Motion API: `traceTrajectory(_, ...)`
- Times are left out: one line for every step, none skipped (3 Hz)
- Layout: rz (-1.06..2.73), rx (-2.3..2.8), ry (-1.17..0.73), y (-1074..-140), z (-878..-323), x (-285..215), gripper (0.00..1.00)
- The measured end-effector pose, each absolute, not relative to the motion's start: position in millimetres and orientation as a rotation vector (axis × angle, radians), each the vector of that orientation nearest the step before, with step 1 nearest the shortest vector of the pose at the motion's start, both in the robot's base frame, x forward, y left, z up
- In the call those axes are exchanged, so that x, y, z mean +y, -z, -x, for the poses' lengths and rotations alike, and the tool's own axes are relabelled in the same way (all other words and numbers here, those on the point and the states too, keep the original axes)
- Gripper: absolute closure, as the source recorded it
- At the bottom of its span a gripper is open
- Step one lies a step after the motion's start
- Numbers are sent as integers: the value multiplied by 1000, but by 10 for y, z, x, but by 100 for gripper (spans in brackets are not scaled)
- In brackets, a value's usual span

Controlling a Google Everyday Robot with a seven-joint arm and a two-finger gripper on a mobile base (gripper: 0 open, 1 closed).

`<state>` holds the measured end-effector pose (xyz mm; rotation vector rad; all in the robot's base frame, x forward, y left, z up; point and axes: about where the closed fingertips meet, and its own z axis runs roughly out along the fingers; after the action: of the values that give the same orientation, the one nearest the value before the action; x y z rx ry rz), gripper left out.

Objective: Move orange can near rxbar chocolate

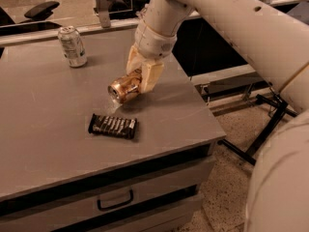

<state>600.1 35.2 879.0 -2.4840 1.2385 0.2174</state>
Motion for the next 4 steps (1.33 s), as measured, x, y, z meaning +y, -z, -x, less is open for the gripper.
traceTrajectory(2481, 1277, -227, -8640, -5885, 380, 100)
traceTrajectory(2466, 1328, -231, -8566, -5815, 365, 85)
traceTrajectory(2466, 1329, -231, -8573, -5813, 365, 62)
traceTrajectory(2458, 1359, -234, -8553, -5788, 332, 39)
